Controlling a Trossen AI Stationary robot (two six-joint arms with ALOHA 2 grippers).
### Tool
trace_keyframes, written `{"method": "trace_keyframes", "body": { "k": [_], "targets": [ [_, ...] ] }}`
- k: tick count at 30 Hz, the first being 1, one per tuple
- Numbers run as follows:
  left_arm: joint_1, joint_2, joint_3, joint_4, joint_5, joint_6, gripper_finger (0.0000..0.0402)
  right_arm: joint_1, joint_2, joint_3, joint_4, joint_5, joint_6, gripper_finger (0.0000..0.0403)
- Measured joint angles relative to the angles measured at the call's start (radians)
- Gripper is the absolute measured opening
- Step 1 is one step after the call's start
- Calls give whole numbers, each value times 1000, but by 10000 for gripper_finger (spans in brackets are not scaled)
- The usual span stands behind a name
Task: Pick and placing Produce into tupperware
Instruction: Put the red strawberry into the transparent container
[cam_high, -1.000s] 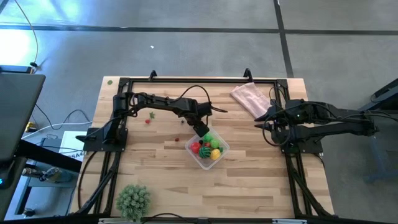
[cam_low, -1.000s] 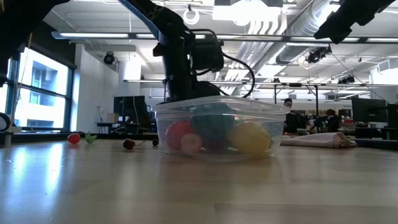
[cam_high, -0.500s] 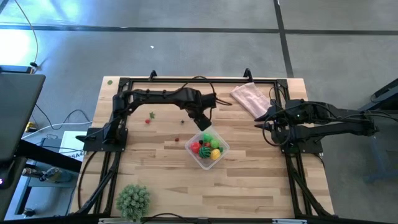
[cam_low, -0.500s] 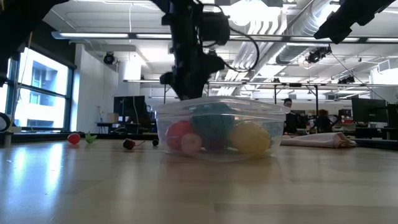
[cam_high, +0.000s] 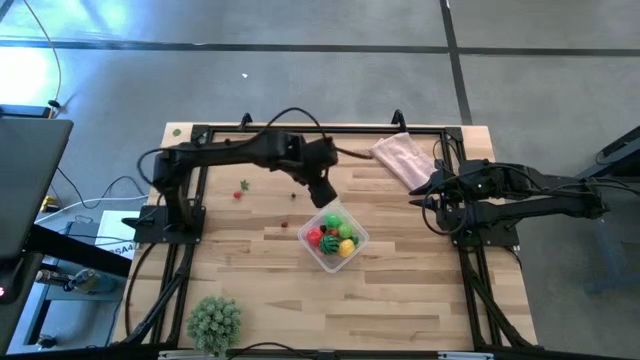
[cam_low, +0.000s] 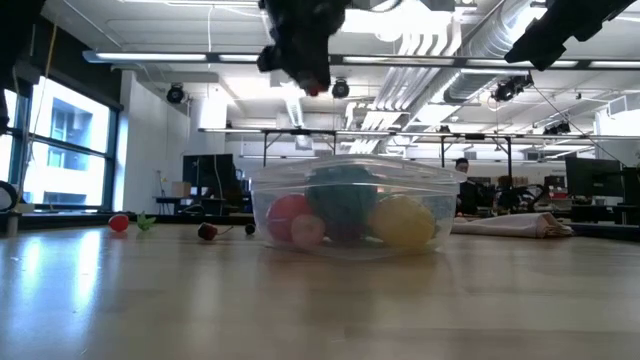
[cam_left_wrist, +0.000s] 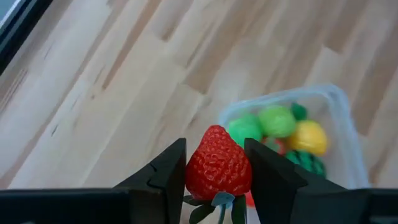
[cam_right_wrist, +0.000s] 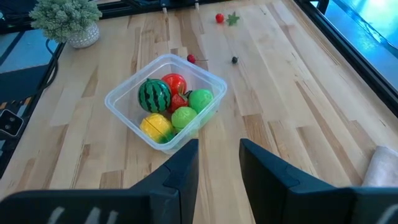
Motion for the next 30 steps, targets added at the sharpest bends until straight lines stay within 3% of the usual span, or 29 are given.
{"method": "trace_keyframes", "body": {
  "k": [14,30],
  "targets": [
    [-163,13,-24,194,20,84,138,0,0,0,0,0,0,105],
    [-172,207,-30,214,67,76,142,0,0,0,0,0,0,105]
  ]
}}
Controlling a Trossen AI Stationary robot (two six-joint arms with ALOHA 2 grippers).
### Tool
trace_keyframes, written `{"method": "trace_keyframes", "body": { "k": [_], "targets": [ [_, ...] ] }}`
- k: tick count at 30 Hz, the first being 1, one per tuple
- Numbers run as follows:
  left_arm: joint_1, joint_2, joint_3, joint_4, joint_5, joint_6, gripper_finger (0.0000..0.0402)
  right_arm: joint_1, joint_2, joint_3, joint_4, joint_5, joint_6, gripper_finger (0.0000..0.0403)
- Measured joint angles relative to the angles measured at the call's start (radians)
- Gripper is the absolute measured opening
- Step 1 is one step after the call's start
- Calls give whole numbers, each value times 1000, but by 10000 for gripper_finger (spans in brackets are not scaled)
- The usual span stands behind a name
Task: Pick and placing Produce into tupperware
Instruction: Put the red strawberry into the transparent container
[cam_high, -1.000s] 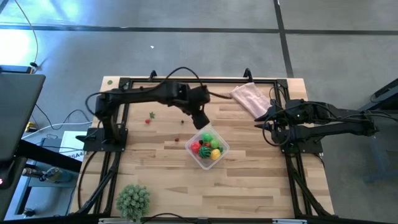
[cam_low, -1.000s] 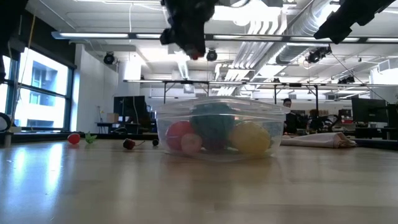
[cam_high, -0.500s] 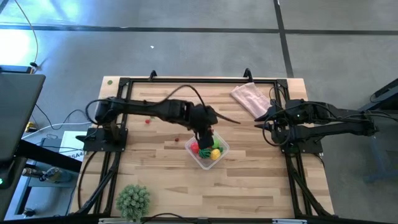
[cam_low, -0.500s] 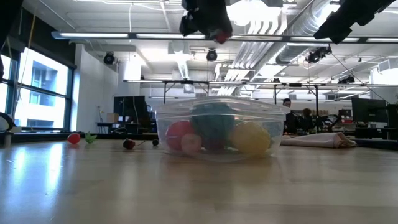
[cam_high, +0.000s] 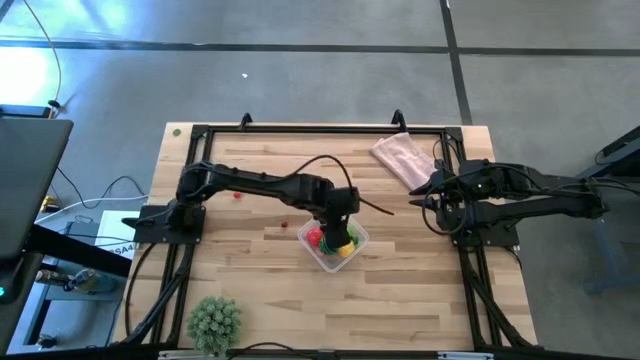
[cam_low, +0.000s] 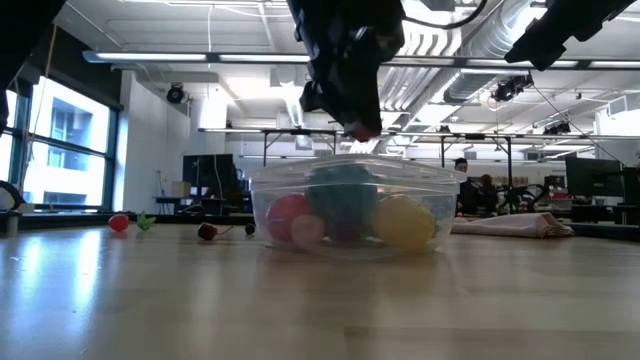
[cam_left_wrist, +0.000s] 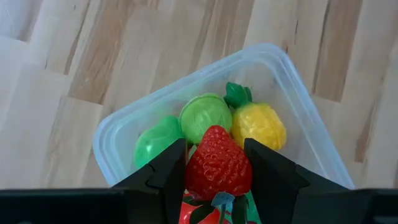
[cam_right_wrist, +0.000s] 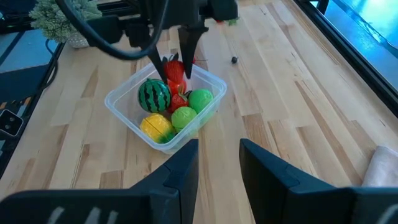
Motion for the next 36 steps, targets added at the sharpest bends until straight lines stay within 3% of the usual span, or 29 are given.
{"method": "trace_keyframes", "body": {
  "k": [9,36],
  "targets": [
    [0,56,0,-3,26,0,142,0,0,0,0,0,0,105],
    [9,71,1,-22,-17,7,143,0,0,0,0,0,0,105]
  ]
}}
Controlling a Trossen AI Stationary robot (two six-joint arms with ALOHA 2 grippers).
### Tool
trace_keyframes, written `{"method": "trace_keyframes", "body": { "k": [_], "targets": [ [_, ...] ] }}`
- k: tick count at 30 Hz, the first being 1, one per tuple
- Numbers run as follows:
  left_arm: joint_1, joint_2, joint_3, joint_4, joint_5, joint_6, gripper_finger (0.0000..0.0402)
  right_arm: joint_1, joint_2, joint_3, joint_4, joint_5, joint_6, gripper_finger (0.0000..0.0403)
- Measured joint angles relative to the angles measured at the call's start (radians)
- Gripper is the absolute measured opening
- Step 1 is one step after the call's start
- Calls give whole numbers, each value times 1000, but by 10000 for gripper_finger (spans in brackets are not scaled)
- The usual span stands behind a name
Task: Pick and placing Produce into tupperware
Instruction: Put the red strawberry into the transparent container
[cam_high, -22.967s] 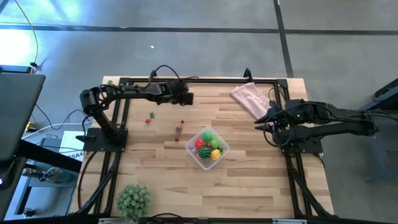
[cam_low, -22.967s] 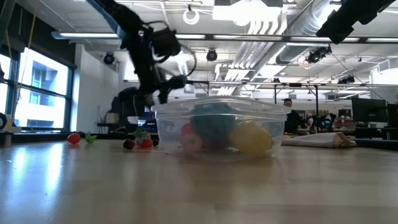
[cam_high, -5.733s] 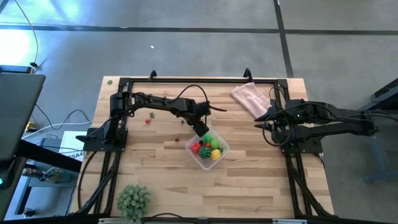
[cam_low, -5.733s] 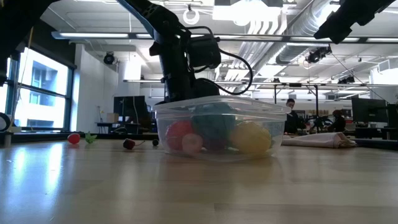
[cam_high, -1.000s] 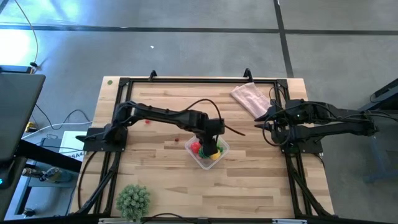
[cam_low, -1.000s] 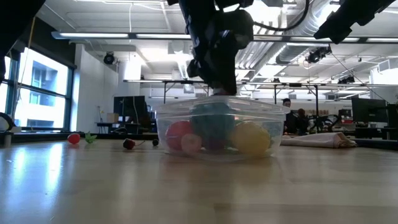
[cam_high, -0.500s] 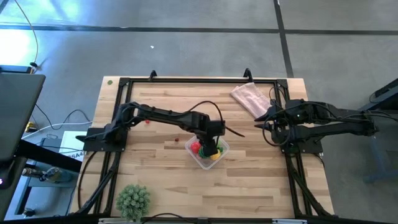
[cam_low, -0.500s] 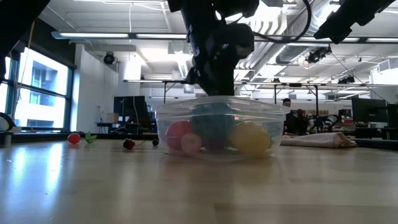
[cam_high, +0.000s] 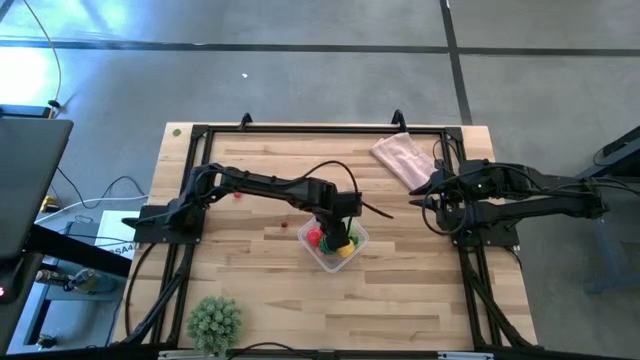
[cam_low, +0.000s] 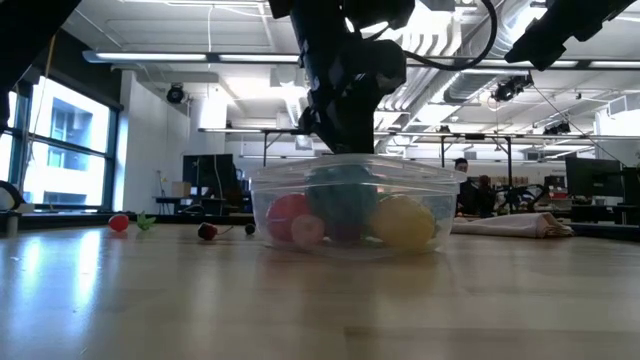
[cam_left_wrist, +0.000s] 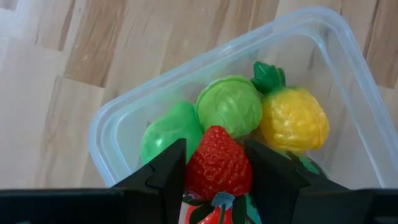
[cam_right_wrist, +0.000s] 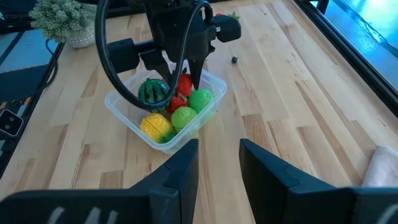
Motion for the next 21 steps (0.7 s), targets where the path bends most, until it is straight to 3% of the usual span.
{"method": "trace_keyframes", "body": {
  "k": [21],
  "targets": [
    [5,0,0,-6,9,-26,143,0,0,0,0,0,0,105]
  ]
}}
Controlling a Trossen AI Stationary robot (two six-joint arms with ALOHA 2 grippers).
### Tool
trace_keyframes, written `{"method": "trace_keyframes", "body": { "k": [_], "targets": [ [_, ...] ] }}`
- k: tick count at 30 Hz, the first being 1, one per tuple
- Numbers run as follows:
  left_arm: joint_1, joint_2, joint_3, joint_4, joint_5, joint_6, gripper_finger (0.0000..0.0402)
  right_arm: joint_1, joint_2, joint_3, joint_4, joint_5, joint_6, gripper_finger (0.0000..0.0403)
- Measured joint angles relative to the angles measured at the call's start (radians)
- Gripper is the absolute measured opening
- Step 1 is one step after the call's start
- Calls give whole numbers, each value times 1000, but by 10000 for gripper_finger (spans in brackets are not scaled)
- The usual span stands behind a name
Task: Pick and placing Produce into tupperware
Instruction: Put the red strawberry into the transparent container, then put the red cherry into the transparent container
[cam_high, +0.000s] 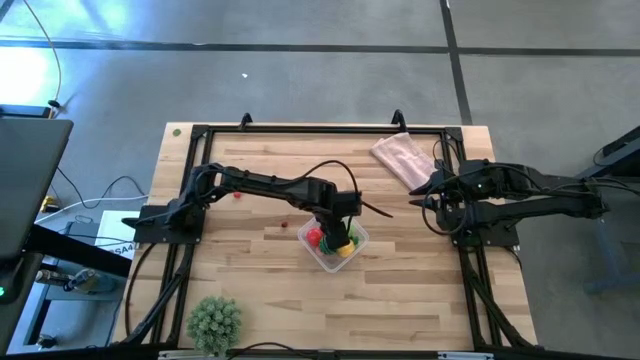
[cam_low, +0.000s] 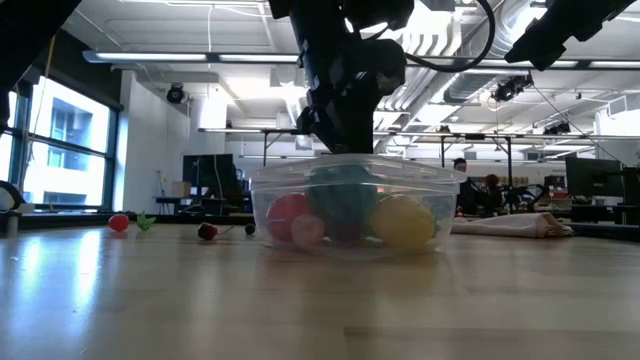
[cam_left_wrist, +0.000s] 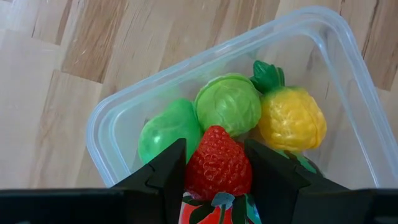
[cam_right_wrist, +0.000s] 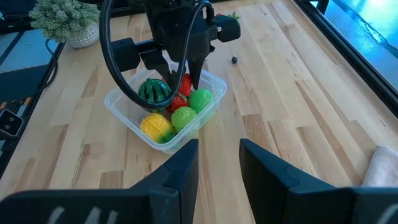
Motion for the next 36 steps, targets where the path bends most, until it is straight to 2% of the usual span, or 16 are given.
{"method": "trace_keyframes", "body": {
  "k": [5,13,17,26,36],
  "targets": [
    [0,0,0,0,0,-5,147,0,0,0,0,0,0,105],
    [-1,0,0,-3,-16,-3,201,0,0,0,0,0,0,105],
    [-1,0,0,-7,-19,-3,214,0,0,0,0,0,0,105],
    [7,-35,0,-13,-18,-41,193,0,0,0,0,0,0,105],
    [74,-118,0,-96,-16,-216,168,0,0,0,0,0,0,105]
  ]
}}
